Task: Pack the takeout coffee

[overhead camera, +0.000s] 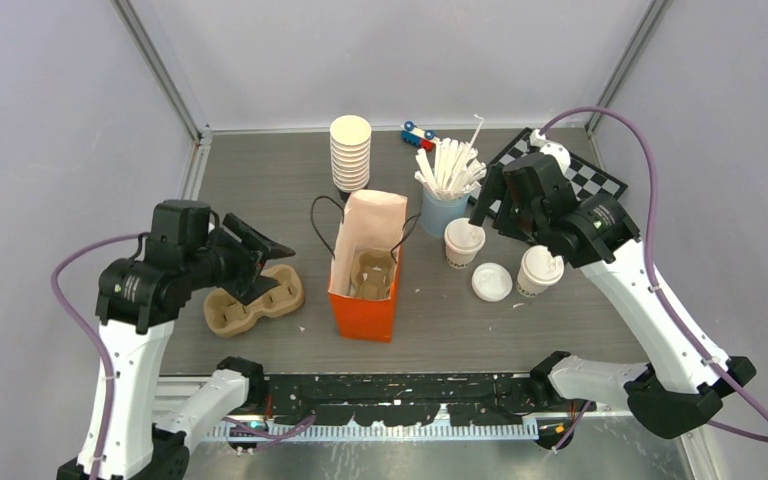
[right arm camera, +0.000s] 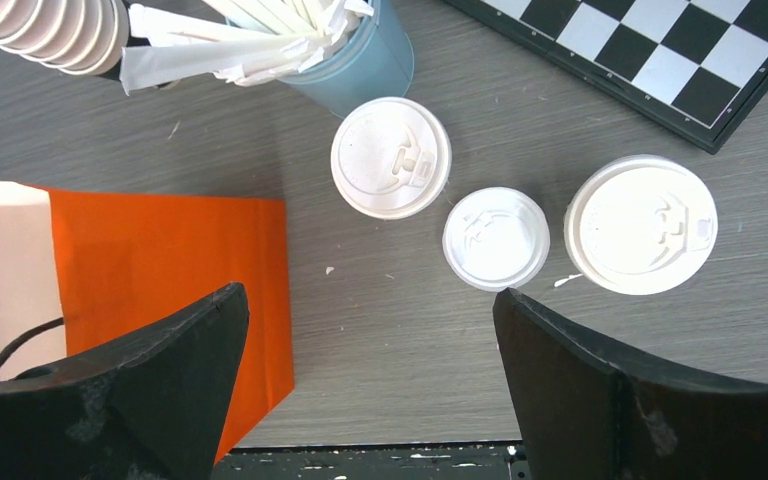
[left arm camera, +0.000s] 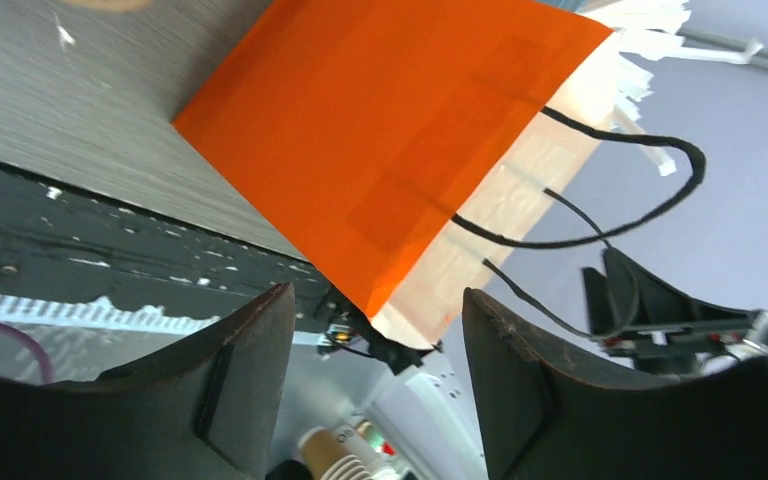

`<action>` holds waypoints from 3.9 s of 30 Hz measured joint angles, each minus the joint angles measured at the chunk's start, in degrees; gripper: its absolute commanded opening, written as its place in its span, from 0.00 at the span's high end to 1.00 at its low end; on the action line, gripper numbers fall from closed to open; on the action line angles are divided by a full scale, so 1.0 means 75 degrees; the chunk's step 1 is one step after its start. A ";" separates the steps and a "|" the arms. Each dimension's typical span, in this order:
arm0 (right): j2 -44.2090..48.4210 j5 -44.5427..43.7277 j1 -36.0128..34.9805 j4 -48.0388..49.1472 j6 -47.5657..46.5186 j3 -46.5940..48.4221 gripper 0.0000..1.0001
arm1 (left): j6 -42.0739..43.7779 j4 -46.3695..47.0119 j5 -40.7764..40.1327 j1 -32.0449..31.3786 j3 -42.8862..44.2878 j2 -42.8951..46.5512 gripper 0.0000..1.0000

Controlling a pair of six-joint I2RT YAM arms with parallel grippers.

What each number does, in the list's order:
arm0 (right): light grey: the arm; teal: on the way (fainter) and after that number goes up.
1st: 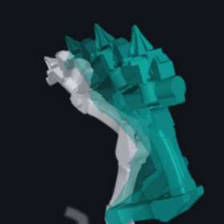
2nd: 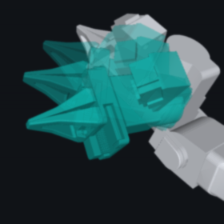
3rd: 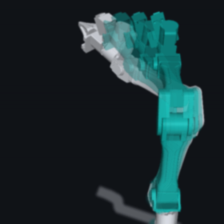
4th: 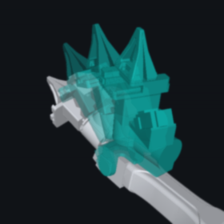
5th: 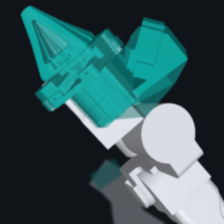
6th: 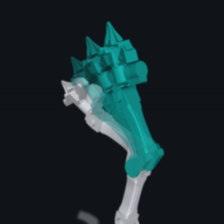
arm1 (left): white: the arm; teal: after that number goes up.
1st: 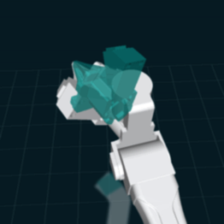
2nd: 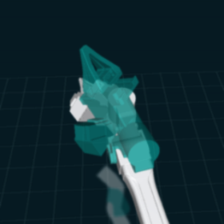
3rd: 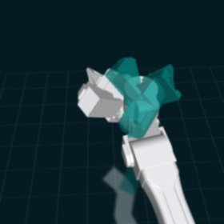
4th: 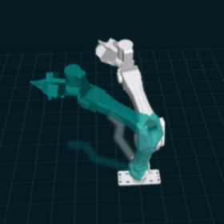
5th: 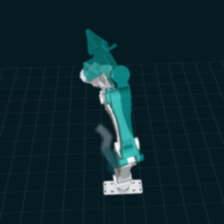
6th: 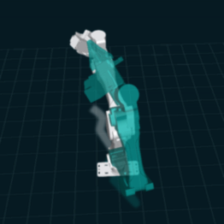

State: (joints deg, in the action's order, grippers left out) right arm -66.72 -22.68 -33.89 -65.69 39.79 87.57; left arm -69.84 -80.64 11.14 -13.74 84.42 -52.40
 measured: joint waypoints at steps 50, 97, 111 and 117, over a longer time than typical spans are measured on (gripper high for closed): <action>0.1061 0.1128 0.0085 0.0251 0.0583 -0.1309 0.09 | -0.2183 0.1871 -0.1195 -0.3958 -0.2092 0.0149 0.46; -0.0143 0.2276 0.0099 0.0743 -0.1055 0.0574 0.08 | 0.6000 0.0012 -0.0221 -0.4182 0.0892 -0.2212 0.71; -0.0137 0.2416 0.0099 0.0361 -0.0994 0.0495 0.09 | 0.5482 -0.0507 -0.2095 -0.4188 0.3217 -0.3465 0.36; -0.0064 0.2416 0.0099 0.0353 -0.0970 0.0364 0.08 | 0.3153 -0.0813 -0.2340 -0.4185 0.3348 -0.2556 0.39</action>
State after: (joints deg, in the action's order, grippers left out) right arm -67.20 -4.56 -33.15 -63.05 32.51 90.30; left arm -46.19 -86.74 -6.42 -45.12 109.54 -71.57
